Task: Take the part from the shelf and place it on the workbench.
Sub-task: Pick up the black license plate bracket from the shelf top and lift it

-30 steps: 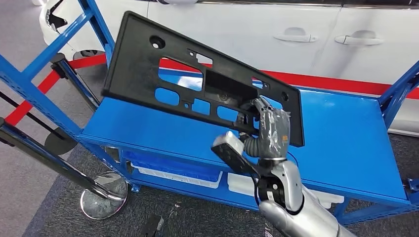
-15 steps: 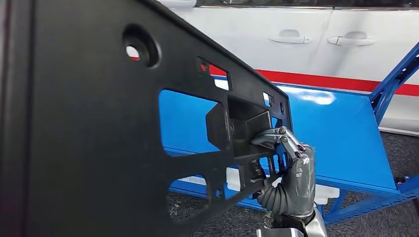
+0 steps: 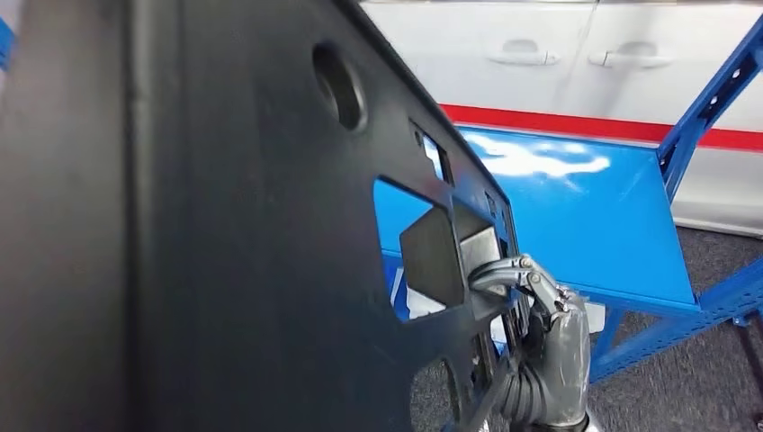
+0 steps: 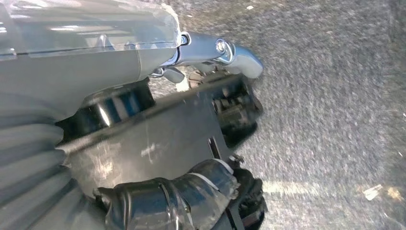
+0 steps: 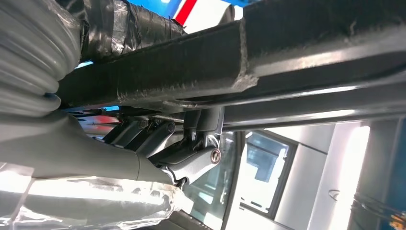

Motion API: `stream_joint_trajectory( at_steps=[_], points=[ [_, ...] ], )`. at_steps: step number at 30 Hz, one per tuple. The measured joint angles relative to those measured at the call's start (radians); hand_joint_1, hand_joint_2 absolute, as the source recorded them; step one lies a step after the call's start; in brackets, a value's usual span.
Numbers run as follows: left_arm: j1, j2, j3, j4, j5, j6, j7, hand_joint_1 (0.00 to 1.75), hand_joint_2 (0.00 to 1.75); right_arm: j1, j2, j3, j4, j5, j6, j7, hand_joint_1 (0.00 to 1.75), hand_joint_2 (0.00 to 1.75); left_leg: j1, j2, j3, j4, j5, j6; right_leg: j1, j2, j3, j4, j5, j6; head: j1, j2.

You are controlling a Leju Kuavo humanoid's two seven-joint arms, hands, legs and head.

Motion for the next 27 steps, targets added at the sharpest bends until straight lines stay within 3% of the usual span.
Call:
stream_joint_trajectory(
  at_steps=[1, 2, 5, 6, 7, 8, 9, 10, 11, 13, 14, 15, 16, 17, 19, 21, 22, 24, 25, 26, 27],
  points=[
    [0.0, 0.001, 0.0, 0.0, 0.0, 0.0, 0.001, 0.0, 1.75, 0.0, 0.0, 0.001, -0.001, -0.008, 0.001, -0.004, 1.75, 1.75, 0.002, -0.001, -0.005, 0.005, -0.006, -0.003, 0.001, -0.002, -0.008, 0.003, 0.005, -0.011, -0.001, 0.0],
    [0.001, 0.002, 0.0, 0.0, 0.0, -0.001, 0.002, 0.0, 1.75, 0.002, 0.0, 0.001, -0.003, -0.015, 0.001, -0.007, 1.75, 1.75, 0.004, -0.001, -0.012, 0.02, -0.031, -0.007, 0.002, -0.004, -0.017, 0.003, 0.014, -0.02, -0.002, 0.0],
    [0.0, 0.002, 0.0, 0.0, 0.0, -0.003, 0.004, 0.0, 1.75, 0.005, 0.0, 0.002, -0.007, -0.042, 0.0, -0.018, 1.75, 1.75, 0.006, 0.0, -0.041, 0.157, -0.18, -0.016, 0.009, -0.007, -0.054, -0.001, 0.051, -0.036, -0.008, 0.0],
    [0.0, 0.002, 0.0, 0.0, 0.0, -0.003, 0.004, 0.0, 1.75, 0.005, 0.0, 0.002, -0.007, -0.05, -0.001, -0.023, 1.75, 1.75, 0.006, 0.0, -0.045, 0.213, -0.21, -0.015, 0.014, -0.007, -0.069, -0.001, 0.064, -0.039, -0.009, 0.0],
    [-0.001, 0.002, 0.0, 0.0, 0.0, -0.003, 0.004, 0.0, 1.75, 0.006, 0.0, 0.003, -0.007, -0.057, -0.002, -0.027, 1.75, 1.75, 0.006, 0.0, -0.041, 0.252, -0.218, -0.011, 0.019, -0.008, -0.084, -0.001, 0.076, -0.041, -0.009, 0.0],
    [-0.001, 0.002, 0.0, 0.0, 0.0, -0.003, 0.004, 0.0, 1.75, 0.007, 0.0, 0.003, -0.007, -0.062, -0.002, -0.03, 1.75, 1.75, 0.004, 0.0, -0.023, 0.264, -0.204, -0.004, 0.025, -0.009, -0.1, -0.001, 0.087, -0.043, -0.008, 0.0],
    [-0.001, 0.002, 0.0, 0.0, 0.001, -0.003, 0.004, 0.0, 1.75, 0.008, 0.0, 0.005, -0.007, -0.066, -0.002, -0.034, 1.75, 1.75, 0.0, -0.001, 0.011, 0.241, -0.179, 0.007, 0.03, -0.009, -0.115, -0.001, 0.099, -0.045, -0.008, 0.0],
    [-0.002, 0.002, 0.0, 0.0, 0.001, -0.003, 0.004, 0.0, 1.75, 0.008, 0.0, 0.008, -0.007, -0.069, -0.001, -0.036, 1.75, 1.75, -0.007, -0.001, 0.06, 0.187, -0.158, 0.021, 0.034, -0.009, -0.127, -0.002, 0.11, -0.047, -0.008, 0.0],
    [-0.003, 0.003, 0.0, 0.0, 0.001, -0.003, 0.003, 0.0, 1.75, 0.008, 0.0, 0.012, -0.008, -0.071, 0.0, -0.038, 1.75, 1.75, -0.015, -0.001, 0.117, 0.111, -0.157, 0.037, 0.037, -0.009, -0.136, -0.003, 0.12, -0.047, -0.008, 0.0],
    [-0.007, 0.006, 0.0, 0.0, 0.001, -0.003, 0.0, 0.0, 1.75, 0.009, 0.0, 0.021, -0.01, -0.074, 0.005, -0.039, 1.75, 1.75, -0.03, -0.001, 0.204, -0.023, -0.174, 0.054, 0.032, -0.011, -0.14, -0.015, 0.142, -0.042, -0.007, 0.0],
    [-0.008, 0.008, 0.0, 0.0, 0.001, -0.003, -0.001, 0.0, 1.75, 0.009, 0.0, 0.024, -0.01, -0.076, 0.008, -0.039, 1.75, 1.75, -0.035, -0.001, 0.222, -0.061, -0.177, 0.057, 0.025, -0.012, -0.138, -0.026, 0.155, -0.036, -0.009, 0.0],
    [-0.008, 0.009, 0.0, 0.0, 0.001, -0.003, -0.002, 0.0, 1.75, 0.009, 0.0, 0.026, -0.011, -0.077, 0.011, -0.04, 1.75, 1.75, -0.041, -0.001, 0.226, -0.082, -0.161, 0.058, 0.018, -0.013, -0.135, -0.041, 0.17, -0.03, -0.01, 0.0],
    [-0.008, 0.009, 0.0, 0.0, 0.001, -0.002, -0.002, 0.0, 1.75, 0.009, 0.0, 0.029, -0.011, -0.078, 0.013, -0.04, 1.75, 1.75, -0.043, 0.0, 0.229, -0.103, -0.138, 0.06, 0.014, -0.012, -0.135, -0.05, 0.176, -0.025, -0.012, 0.0],
    [-0.008, 0.009, 0.0, 0.0, 0.001, -0.003, -0.002, 0.0, 1.75, 0.009, 0.0, 0.031, -0.012, -0.08, 0.015, -0.039, 1.75, 1.75, -0.042, 0.002, 0.23, -0.127, -0.115, 0.064, 0.015, -0.011, -0.138, -0.05, 0.165, -0.022, -0.013, 0.0],
    [-0.009, 0.01, 0.0, 0.0, 0.002, -0.003, -0.003, 0.0, 1.75, 0.01, -0.001, 0.037, -0.012, -0.083, 0.018, -0.039, 1.75, 1.75, -0.034, 0.008, 0.22, -0.16, -0.075, 0.068, 0.02, -0.008, -0.153, 0.004, 0.087, -0.019, -0.009, 0.0],
    [-0.01, 0.009, 0.0, 0.0, 0.002, -0.004, -0.004, 0.0, 1.75, 0.01, -0.001, 0.041, -0.011, -0.087, 0.023, -0.038, 1.75, 1.75, -0.028, 0.011, 0.189, -0.154, -0.054, 0.064, 0.018, -0.008, -0.167, 0.113, 0.002, -0.011, -0.004, 0.0],
    [-0.009, 0.008, 0.0, 0.0, 0.002, -0.004, -0.005, 0.0, 1.75, 0.01, -0.002, 0.042, -0.011, -0.089, 0.026, -0.038, 1.75, 1.75, -0.024, 0.012, 0.17, -0.144, -0.046, 0.058, 0.015, -0.008, -0.167, 0.16, -0.007, -0.005, -0.003, 0.0],
    [-0.009, 0.005, 0.0, 0.0, 0.003, -0.005, -0.005, 0.0, 1.75, 0.01, -0.002, 0.043, -0.011, -0.092, 0.03, -0.038, 1.75, 1.75, -0.012, 0.015, 0.123, -0.115, -0.034, 0.045, 0.007, -0.009, -0.139, 0.186, 0.033, 0.013, -0.003, 0.0],
    [-0.009, 0.004, 0.0, 0.0, 0.003, -0.005, -0.005, 0.0, 1.75, 0.01, -0.002, 0.044, -0.011, -0.094, 0.031, -0.038, 1.75, 1.75, -0.004, 0.016, 0.095, -0.093, -0.03, 0.037, 0.0, -0.009, -0.103, 0.154, 0.058, 0.025, -0.003, 0.0],
    [-0.009, 0.005, 0.0, 0.0, 0.003, -0.005, -0.005, 0.0, 1.75, 0.009, -0.002, 0.045, -0.011, -0.097, 0.031, -0.038, 1.75, 1.75, 0.001, 0.016, 0.065, -0.067, -0.028, 0.029, -0.004, -0.01, -0.061, 0.102, 0.056, 0.038, -0.001, 0.0],
    [-0.008, 0.005, 0.0, 0.0, 0.004, -0.005, -0.005, 0.0, 1.75, 0.009, -0.002, 0.046, -0.011, -0.101, 0.031, -0.038, 1.75, 1.75, 0.005, 0.014, 0.04, -0.039, -0.027, 0.021, -0.005, -0.008, -0.026, 0.055, 0.044, 0.04, 0.0, 0.0]
  ],
)
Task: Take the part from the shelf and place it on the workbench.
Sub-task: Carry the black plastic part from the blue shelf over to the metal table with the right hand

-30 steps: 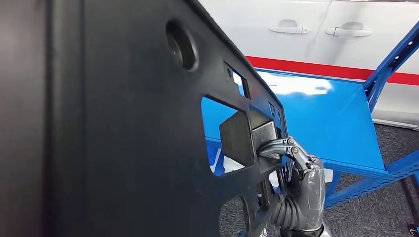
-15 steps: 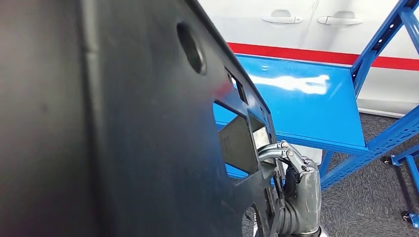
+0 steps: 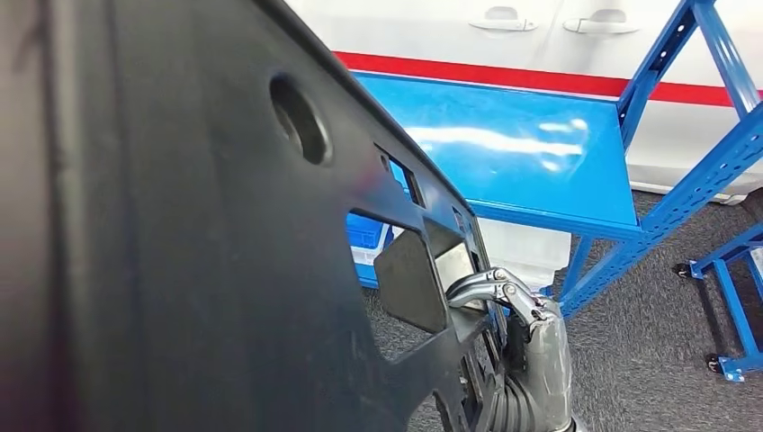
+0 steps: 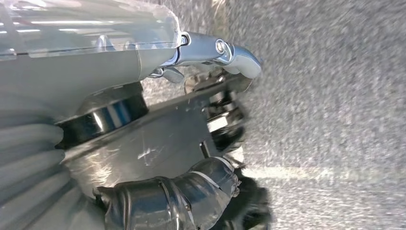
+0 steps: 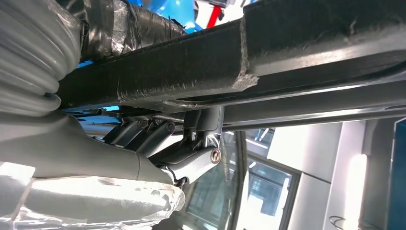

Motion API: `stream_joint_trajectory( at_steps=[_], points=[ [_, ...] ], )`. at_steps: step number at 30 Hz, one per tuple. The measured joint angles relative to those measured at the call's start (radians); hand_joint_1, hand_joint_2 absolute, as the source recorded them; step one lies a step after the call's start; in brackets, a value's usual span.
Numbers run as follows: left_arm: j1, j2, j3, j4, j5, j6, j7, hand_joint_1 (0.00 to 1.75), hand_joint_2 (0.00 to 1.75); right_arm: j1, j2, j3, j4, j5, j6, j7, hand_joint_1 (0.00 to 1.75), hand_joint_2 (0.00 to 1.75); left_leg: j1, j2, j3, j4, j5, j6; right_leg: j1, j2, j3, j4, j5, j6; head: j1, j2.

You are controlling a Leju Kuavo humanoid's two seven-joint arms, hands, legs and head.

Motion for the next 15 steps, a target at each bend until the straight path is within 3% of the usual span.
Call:
stream_joint_trajectory(
  at_steps=[2, 3, 5, 7, 9, 10, 11, 13, 15],
  points=[
    [0.003, 0.002, 0.0, 0.0, 0.003, 0.0, -0.002, 0.0, 1.75, 0.0, 0.0, 0.002, 0.0, -0.012, -0.001, 0.0, 1.75, 1.75, -0.001, -0.004, -0.027, 0.038, 0.002, -0.011, 0.003, 0.004, 0.024, -0.049, -0.043, -0.015, 0.001, 0.0],
    [0.005, 0.001, 0.0, 0.0, 0.005, 0.001, -0.002, 0.0, 1.75, 0.0, -0.001, 0.002, 0.0, -0.019, -0.001, -0.001, 1.75, 1.75, -0.001, -0.006, -0.03, 0.045, 0.008, -0.014, 0.004, 0.005, 0.017, -0.046, -0.043, -0.033, 0.0, 0.0],
    [0.007, 0.001, 0.0, 0.0, 0.007, 0.001, -0.003, 0.0, 1.75, -0.002, 0.0, 0.003, 0.001, -0.033, -0.004, -0.003, 1.75, 1.75, 0.003, -0.009, -0.04, 0.056, -0.003, -0.019, 0.005, 0.001, -0.002, -0.042, -0.028, -0.054, -0.001, 0.0],
    [0.008, 0.002, 0.0, 0.001, 0.008, 0.001, -0.003, 0.0, 1.75, -0.003, 0.0, 0.004, 0.001, -0.046, -0.008, -0.005, 1.75, 1.75, 0.007, -0.01, -0.061, 0.113, -0.082, -0.027, 0.006, -0.002, -0.025, -0.046, -0.002, -0.069, -0.006, 0.0],
    [0.008, 0.001, 0.0, 0.001, 0.009, 0.0, -0.004, 0.0, 1.75, -0.003, 0.0, 0.004, 0.001, -0.059, -0.014, -0.009, 1.75, 1.75, 0.009, -0.009, -0.08, 0.22, -0.176, -0.032, 0.012, -0.002, -0.051, -0.05, 0.026, -0.075, -0.012, 0.0],
    [0.007, 0.0, 0.0, 0.001, 0.009, 0.0, -0.004, 0.0, 1.75, -0.003, 0.0, 0.004, 0.002, -0.065, -0.016, -0.012, 1.75, 1.75, 0.009, -0.01, -0.079, 0.268, -0.195, -0.03, 0.017, -0.002, -0.066, -0.05, 0.04, -0.076, -0.012, 0.0],
    [0.007, -0.001, 0.0, 0.001, 0.01, 0.0, -0.005, 0.0, 1.75, -0.003, 0.0, 0.004, 0.002, -0.07, -0.017, -0.015, 1.75, 1.75, 0.008, -0.01, -0.068, 0.294, -0.192, -0.026, 0.022, -0.003, -0.083, -0.051, 0.054, -0.078, -0.012, 0.0],
    [0.007, -0.001, 0.0, 0.001, 0.01, 0.0, -0.006, 0.0, 1.75, -0.003, 0.0, 0.004, 0.002, -0.077, -0.017, -0.019, 1.75, 1.75, 0.004, -0.011, -0.022, 0.279, -0.153, -0.012, 0.032, -0.003, -0.111, -0.051, 0.076, -0.081, -0.012, 0.0],
    [0.005, 0.0, 0.0, 0.001, 0.011, 0.002, -0.006, 0.0, 1.75, -0.004, 0.0, 0.005, 0.002, -0.086, -0.016, -0.022, 1.75, 1.75, -0.009, -0.008, 0.065, 0.176, -0.133, 0.011, 0.036, -0.003, -0.132, -0.055, 0.095, -0.083, -0.011, 0.0]
  ],
)
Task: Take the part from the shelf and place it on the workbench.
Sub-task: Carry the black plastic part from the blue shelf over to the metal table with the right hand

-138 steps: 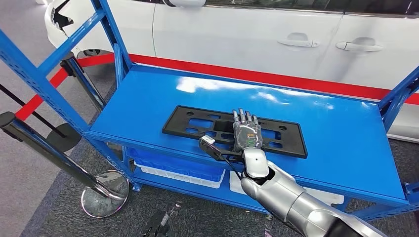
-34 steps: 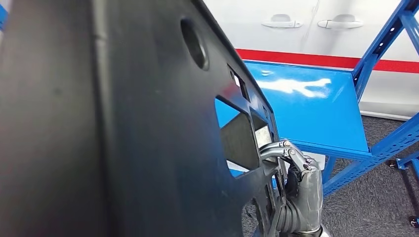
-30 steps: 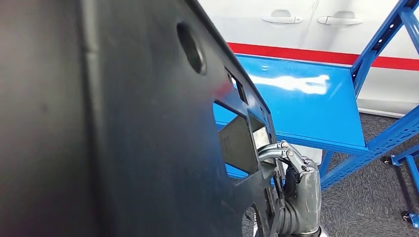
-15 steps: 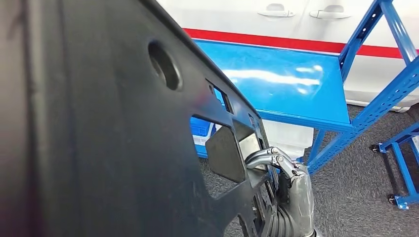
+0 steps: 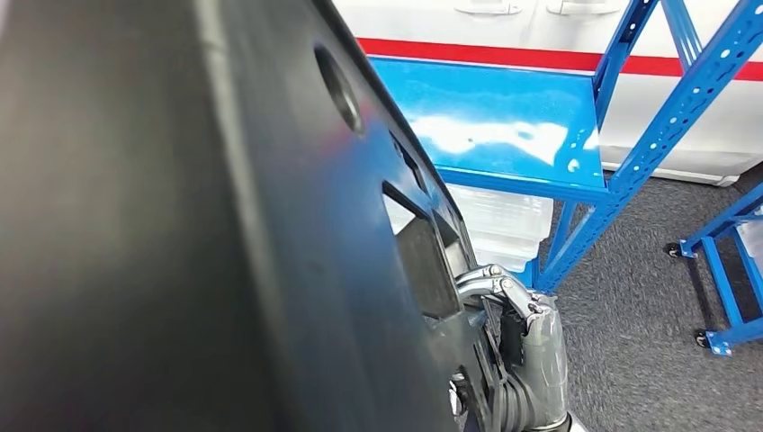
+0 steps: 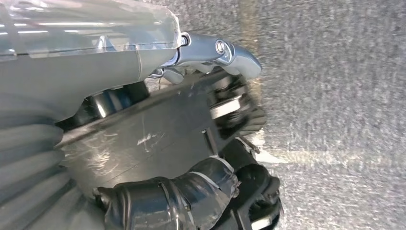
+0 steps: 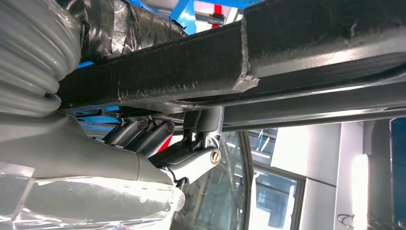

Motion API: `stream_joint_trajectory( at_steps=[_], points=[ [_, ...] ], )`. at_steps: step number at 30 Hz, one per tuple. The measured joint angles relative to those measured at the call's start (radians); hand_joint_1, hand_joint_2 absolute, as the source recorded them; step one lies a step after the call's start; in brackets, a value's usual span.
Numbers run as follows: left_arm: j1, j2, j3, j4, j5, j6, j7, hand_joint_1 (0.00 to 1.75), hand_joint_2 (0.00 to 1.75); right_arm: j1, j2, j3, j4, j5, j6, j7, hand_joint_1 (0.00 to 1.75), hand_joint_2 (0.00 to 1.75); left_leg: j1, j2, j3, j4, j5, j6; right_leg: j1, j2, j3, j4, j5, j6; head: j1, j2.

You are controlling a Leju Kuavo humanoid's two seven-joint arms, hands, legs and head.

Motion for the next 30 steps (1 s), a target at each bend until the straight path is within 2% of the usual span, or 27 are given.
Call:
stream_joint_trajectory(
  at_steps=[2, 3, 4, 5, 6, 7, 8, 10, 11, 12, 13, 14, 16, 17, 19, 20, 22, 24, 26, 27, 28, 29, 30],
  points=[
    [-0.006, 0.002, 0.0, 0.0, 0.0, 0.005, 0.0, 0.0, 1.75, 0.0, 0.001, 0.0, 0.0, -0.012, 0.002, -0.007, 1.75, 1.75, -0.017, 0.015, 0.097, -0.143, -0.021, 0.02, -0.003, -0.006, -0.007, -0.013, 0.022, 0.004, 0.001, 0.0],
    [-0.01, 0.003, 0.0, 0.0, -0.001, 0.008, 0.0, 0.0, 1.75, 0.0, 0.001, 0.0, 0.0, -0.016, 0.003, -0.011, 1.75, 1.75, -0.025, 0.022, 0.124, -0.193, -0.03, 0.024, -0.009, -0.01, -0.003, -0.023, 0.034, 0.009, 0.0, 0.0],
    [-0.013, 0.004, 0.0, 0.0, -0.002, 0.011, 0.0, 0.0, 1.75, 0.0, 0.001, 0.0, 0.001, -0.018, 0.004, -0.015, 1.75, 1.75, -0.031, 0.024, 0.134, -0.223, -0.026, 0.026, -0.017, -0.017, 0.002, -0.037, 0.045, 0.017, -0.002, 0.0],
    [-0.014, 0.005, 0.0, 0.0, -0.003, 0.013, 0.001, 0.0, 1.75, 0.0, 0.001, 0.0, 0.001, -0.019, 0.004, -0.016, 1.75, 1.75, -0.035, 0.021, 0.136, -0.242, -0.004, 0.028, -0.022, -0.022, 0.007, -0.05, 0.058, 0.024, -0.004, 0.0],
    [-0.014, 0.004, 0.0, 0.0, -0.004, 0.016, 0.001, 0.0, 1.75, 0.001, 0.001, 0.0, 0.002, -0.019, 0.004, -0.017, 1.75, 1.75, -0.038, 0.016, 0.138, -0.267, 0.021, 0.031, -0.026, -0.023, 0.009, -0.056, 0.06, 0.03, -0.006, 0.0],
    [-0.013, 0.005, 0.0, 0.0, -0.003, 0.017, 0.003, 0.0, 1.75, 0.001, 0.001, 0.0, 0.002, -0.02, 0.004, -0.017, 1.75, 1.75, -0.037, 0.011, 0.138, -0.29, 0.045, 0.035, -0.025, -0.019, 0.007, -0.049, 0.047, 0.034, -0.005, 0.0],
    [-0.011, 0.005, 0.0, 0.0, -0.001, 0.018, 0.004, 0.0, 1.75, 0.001, 0.001, 0.0, 0.003, -0.02, 0.004, -0.017, 1.75, 1.75, -0.034, 0.007, 0.135, -0.307, 0.067, 0.037, -0.022, -0.013, -0.002, -0.02, 0.016, 0.036, -0.003, 0.0],
    [-0.01, 0.005, 0.0, 0.0, 0.002, 0.018, 0.005, 0.0, 1.75, 0.001, 0.001, 0.0, 0.006, -0.022, 0.004, -0.018, 1.75, 1.75, -0.03, -0.001, 0.111, -0.308, 0.092, 0.036, -0.02, -0.002, -0.03, 0.088, -0.077, 0.04, 0.001, 0.0],
    [-0.009, 0.004, 0.0, 0.0, 0.004, 0.018, 0.005, 0.0, 1.75, 0.001, 0.001, 0.001, 0.007, -0.024, 0.004, -0.019, 1.75, 1.75, -0.027, -0.006, 0.095, -0.301, 0.102, 0.032, -0.02, 0.0, -0.037, 0.141, -0.112, 0.044, 0.003, 0.0],
    [-0.007, 0.002, 0.0, 0.0, 0.005, 0.017, 0.005, 0.0, 1.75, 0.002, 0.001, 0.001, 0.008, -0.026, 0.004, -0.019, 1.75, 1.75, -0.024, -0.012, 0.077, -0.29, 0.109, 0.026, -0.021, 0.0, -0.03, 0.167, -0.131, 0.049, 0.003, 0.0],
    [-0.005, 0.0, 0.0, 0.0, 0.005, 0.017, 0.005, 0.0, 1.75, 0.002, 0.001, 0.001, 0.009, -0.028, 0.004, -0.019, 1.75, 1.75, -0.019, -0.019, 0.057, -0.275, 0.115, 0.02, -0.023, 0.0, -0.004, 0.159, -0.132, 0.054, 0.003, 0.0],
    [-0.002, -0.001, 0.0, 0.0, 0.006, 0.017, 0.006, 0.0, 1.75, 0.002, 0.001, 0.001, 0.01, -0.029, 0.004, -0.021, 1.75, 1.75, -0.013, -0.027, 0.036, -0.255, 0.117, 0.013, -0.026, 0.003, 0.04, 0.113, -0.119, 0.061, 0.003, 0.0],
    [-0.001, -0.001, 0.0, 0.001, 0.007, 0.017, 0.006, 0.0, 1.75, 0.001, 0.001, 0.001, 0.011, -0.035, 0.004, -0.027, 1.75, 1.75, -0.005, -0.043, -0.009, -0.2, 0.11, -0.004, -0.03, 0.028, 0.11, 0.015, -0.105, 0.069, 0.006, 0.0],
    [0.0, 0.0, 0.0, 0.001, 0.008, 0.017, 0.007, 0.0, 1.75, 0.002, 0.001, 0.001, 0.011, -0.038, 0.004, -0.03, 1.75, 1.75, -0.004, -0.051, -0.029, -0.174, 0.106, -0.012, -0.031, 0.04, 0.123, -0.007, -0.103, 0.063, 0.008, 0.0],
    [0.0, 0.003, 0.0, 0.002, 0.011, 0.017, 0.007, 0.0, 1.75, 0.003, 0.002, 0.002, 0.012, -0.047, 0.005, -0.036, 1.75, 1.75, -0.007, -0.064, -0.053, -0.144, 0.103, -0.019, -0.027, 0.047, 0.114, 0.002, -0.102, 0.043, 0.008, 0.0],
    [0.001, 0.004, 0.0, 0.002, 0.012, 0.017, 0.008, 0.0, 1.75, 0.003, 0.002, 0.002, 0.012, -0.051, 0.007, -0.039, 1.75, 1.75, -0.006, -0.07, -0.059, -0.141, 0.106, -0.02, -0.028, 0.036, 0.111, 0.009, -0.101, 0.033, 0.006, 0.0],
    [0.004, 0.006, 0.0, 0.002, 0.015, 0.017, 0.009, 0.0, 1.75, 0.001, 0.004, 0.002, 0.013, -0.059, 0.014, -0.045, 1.75, 1.75, -0.005, -0.059, -0.074, -0.12, 0.092, -0.027, -0.029, 0.018, 0.108, 0.008, -0.096, 0.021, 0.0, 0.0],
    [0.004, 0.006, 0.0, 0.002, 0.016, 0.016, 0.009, 0.0, 1.75, 0.0, 0.005, 0.002, 0.013, -0.064, 0.019, -0.05, 1.75, 1.75, 0.001, -0.031, -0.111, -0.035, 0.042, -0.039, -0.026, 0.0, 0.108, 0.004, -0.091, 0.012, -0.006, 0.0],
    [0.003, 0.004, 0.0, 0.002, 0.016, 0.015, 0.009, 0.0, 1.75, 0.0, 0.005, 0.002, 0.013, -0.07, 0.021, -0.053, 1.75, 1.75, 0.008, -0.017, -0.157, 0.079, -0.01, -0.046, -0.022, -0.021, 0.108, 0.001, -0.089, 0.009, -0.01, 0.0],
    [0.004, 0.004, 0.0, 0.002, 0.016, 0.015, 0.009, 0.0, 1.75, 0.0, 0.005, 0.002, 0.013, -0.075, 0.021, -0.055, 1.75, 1.75, 0.01, -0.015, -0.167, 0.11, -0.018, -0.047, -0.02, -0.032, 0.107, 0.001, -0.088, 0.009, -0.009, 0.0],
    [0.005, 0.004, 0.0, 0.002, 0.016, 0.015, 0.009, 0.0, 1.75, -0.001, 0.006, 0.002, 0.014, -0.083, 0.022, -0.058, 1.75, 1.75, 0.01, -0.013, -0.16, 0.107, -0.01, -0.045, -0.018, -0.041, 0.107, 0.001, -0.089, 0.009, -0.01, 0.0],
    [0.006, 0.003, 0.0, 0.002, 0.016, 0.015, 0.009, 0.0, 1.75, -0.001, 0.006, 0.002, 0.013, -0.092, 0.023, -0.064, 1.75, 1.75, 0.01, -0.01, -0.136, 0.069, 0.013, -0.041, -0.017, -0.051, 0.108, 0.0, -0.089, 0.009, -0.009, 0.0],
    [0.006, 0.004, 0.0, 0.002, 0.016, 0.015, 0.009, 0.0, 1.75, -0.002, 0.008, 0.002, 0.013, -0.104, 0.024, -0.071, 1.75, 1.75, 0.007, 0.001, -0.097, 0.002, 0.042, -0.035, -0.016, -0.06, 0.109, -0.002, -0.088, 0.009, -0.009, 0.0]
  ],
)
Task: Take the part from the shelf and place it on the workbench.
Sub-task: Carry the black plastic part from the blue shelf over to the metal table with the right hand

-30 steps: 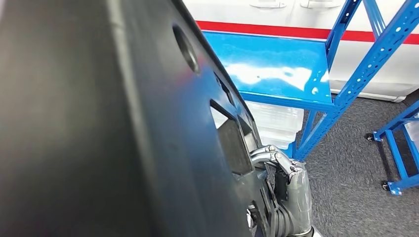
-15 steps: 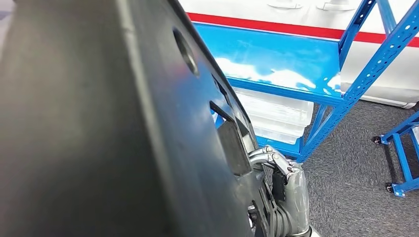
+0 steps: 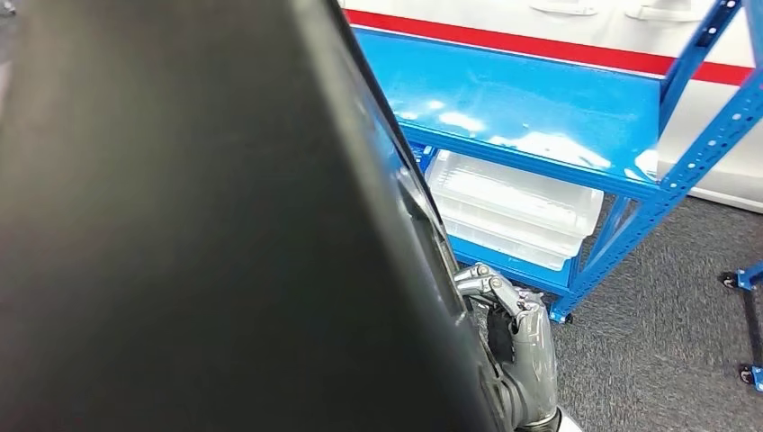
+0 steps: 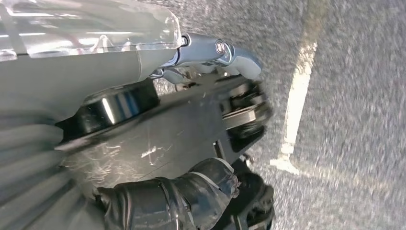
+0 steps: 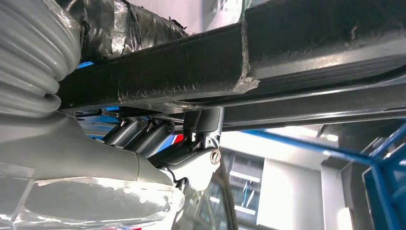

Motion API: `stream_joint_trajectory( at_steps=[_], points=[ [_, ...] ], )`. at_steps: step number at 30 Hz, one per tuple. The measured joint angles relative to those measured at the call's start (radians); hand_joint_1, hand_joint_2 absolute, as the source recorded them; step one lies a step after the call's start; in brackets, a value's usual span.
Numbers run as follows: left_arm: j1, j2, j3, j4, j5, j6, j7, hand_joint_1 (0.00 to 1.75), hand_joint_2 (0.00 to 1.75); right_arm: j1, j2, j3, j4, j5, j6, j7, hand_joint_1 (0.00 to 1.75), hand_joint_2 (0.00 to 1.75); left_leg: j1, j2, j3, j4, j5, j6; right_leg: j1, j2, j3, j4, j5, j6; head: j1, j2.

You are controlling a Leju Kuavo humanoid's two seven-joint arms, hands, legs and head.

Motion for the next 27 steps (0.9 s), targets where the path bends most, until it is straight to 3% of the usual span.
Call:
stream_joint_trajectory(
  at_steps=[2, 3, 4, 6, 8, 10, 11, 12, 13, 15, 17, 19, 21, 22, 24, 25, 27],
  points=[
    [-0.003, 0.0, 0.0, 0.0, 0.0, 0.0, 0.0, 0.0, 1.75, -0.001, 0.002, 0.0, -0.002, -0.03, 0.006, -0.018, 1.75, 1.75, -0.012, 0.036, 0.068, -0.125, 0.033, 0.01, -0.001, -0.016, 0.007, -0.011, 0.003, 0.005, 0.0, 0.0],
    [-0.004, 0.001, 0.0, 0.0, 0.0, 0.0, 0.0, 0.0, 1.75, -0.002, 0.003, 0.0, -0.004, -0.045, 0.008, -0.028, 1.75, 1.75, -0.02, 0.049, 0.084, -0.16, 0.039, 0.014, -0.002, -0.023, 0.01, -0.019, 0.006, 0.009, -0.001, 0.0],
    [-0.005, 0.001, 0.0, 0.0, 0.001, 0.0, 0.0, 0.0, 1.75, -0.002, 0.003, 0.0, -0.004, -0.059, 0.011, -0.037, 1.75, 1.75, -0.027, 0.051, 0.087, -0.174, 0.039, 0.018, -0.003, -0.032, 0.014, -0.027, 0.009, 0.014, -0.002, 0.0],
    [-0.001, 0.003, 0.0, 0.0, 0.002, 0.0, 0.0, 0.0, 1.75, -0.002, 0.003, 0.0, -0.005, -0.08, 0.014, -0.049, 1.75, 1.75, -0.031, 0.032, 0.099, -0.204, 0.054, 0.029, -0.006, -0.042, 0.024, -0.041, 0.012, 0.024, -0.003, 0.0],
    [0.003, 0.005, 0.0, 0.0, 0.003, 0.001, 0.0, 0.0, 1.75, -0.003, 0.003, 0.0, -0.006, -0.091, 0.016, -0.054, 1.75, 1.75, -0.026, 0.014, 0.124, -0.243, 0.072, 0.038, -0.006, -0.009, 0.019, -0.018, -0.009, 0.029, -0.006, 0.0],
    [0.0, 0.005, 0.0, 0.0, 0.004, 0.001, 0.0, 0.0, 1.75, -0.002, 0.003, 0.0, -0.007, -0.095, 0.015, -0.055, 1.75, 1.75, -0.023, -0.004, 0.135, -0.257, 0.08, 0.047, -0.002, 0.042, -0.028, 0.085, -0.064, 0.027, -0.007, 0.0],
    [-0.001, 0.005, 0.0, 0.0, 0.005, 0.001, 0.0, 0.0, 1.75, 0.0, 0.003, 0.0, -0.007, -0.096, 0.015, -0.055, 1.75, 1.75, -0.023, -0.014, 0.134, -0.255, 0.08, 0.051, 0.0, 0.054, -0.061, 0.15, -0.09, 0.026, -0.007, 0.0],
    [-0.002, 0.005, 0.0, 0.0, 0.006, 0.001, 0.0, 0.0, 1.75, 0.001, 0.003, 0.0, -0.007, -0.097, 0.016, -0.055, 1.75, 1.75, -0.023, -0.027, 0.133, -0.252, 0.079, 0.051, 0.001, 0.059, -0.087, 0.196, -0.1, 0.027, -0.005, 0.0],
    [-0.002, 0.004, 0.0, 0.0, 0.006, 0.001, 0.0, 0.0, 1.75, 0.002, 0.003, 0.0, -0.007, -0.098, 0.016, -0.055, 1.75, 1.75, -0.022, -0.04, 0.132, -0.247, 0.076, 0.05, 0.001, 0.06, -0.099, 0.211, -0.092, 0.029, -0.005, 0.0],
    [0.0, 0.002, 0.0, 0.0, 0.008, 0.0, 0.0, 0.0, 1.75, 0.002, 0.003, 0.0, -0.007, -0.099, 0.017, -0.055, 1.75, 1.75, -0.018, -0.067, 0.13, -0.227, 0.063, 0.044, -0.002, 0.07, -0.073, 0.135, -0.025, 0.035, -0.004, 0.0],
    [-0.001, 0.001, 0.0, 0.001, 0.009, 0.0, 0.0, 0.0, 1.75, 0.002, 0.003, 0.0, -0.007, -0.099, 0.021, -0.055, 1.75, 1.75, -0.014, -0.091, 0.115, -0.19, 0.043, 0.032, -0.01, 0.113, -0.03, 0.03, 0.023, 0.039, -0.004, 0.0],
    [-0.003, 0.001, 0.0, 0.001, 0.01, 0.001, 0.0, 0.0, 1.75, 0.002, 0.002, 0.0, -0.008, -0.099, 0.027, -0.056, 1.75, 1.75, -0.012, -0.112, 0.091, -0.162, 0.032, 0.023, -0.012, 0.142, -0.019, -0.002, 0.023, 0.035, -0.005, 0.0],
    [0.001, 0.003, 0.0, 0.001, 0.01, 0.001, 0.0, 0.0, 1.75, 0.0, 0.003, 0.0, -0.009, -0.098, 0.031, -0.059, 1.75, 1.75, -0.009, -0.126, 0.078, -0.156, 0.034, 0.018, -0.01, 0.125, -0.022, -0.003, 0.023, 0.025, -0.005, 0.0],
    [0.004, 0.004, 0.0, 0.001, 0.011, 0.001, 0.0, 0.0, 1.75, -0.001, 0.003, 0.0, -0.009, -0.097, 0.032, -0.06, 1.75, 1.75, -0.01, -0.116, 0.072, -0.15, 0.031, 0.014, -0.011, 0.115, -0.02, -0.005, 0.024, 0.02, -0.006, 0.0],
    [0.003, 0.004, 0.0, 0.001, 0.011, 0.002, 0.0, 0.0, 1.75, -0.003, 0.005, 0.001, -0.01, -0.093, 0.034, -0.065, 1.75, 1.75, -0.009, -0.067, 0.041, -0.091, 0.003, 0.003, -0.014, 0.09, -0.013, -0.012, 0.024, 0.013, -0.018, 0.0],
    [0.001, 0.002, 0.0, 0.001, 0.011, 0.001, 0.0, 0.0, 1.75, -0.003, 0.006, 0.001, -0.01, -0.091, 0.034, -0.066, 1.75, 1.75, -0.008, -0.039, 0.012, -0.032, -0.022, -0.004, -0.012, 0.076, -0.01, -0.015, 0.023, 0.011, -0.025, 0.0],
    [-0.002, 0.001, 0.0, 0.001, 0.011, 0.001, 0.0, 0.0, 1.75, -0.003, 0.008, 0.001, -0.01, -0.089, 0.036, -0.068, 1.75, 1.75, 0.0, -0.016, -0.054, 0.085, -0.061, -0.011, -0.007, 0.047, -0.007, -0.017, 0.021, 0.008, -0.031, 0.0]
  ],
)
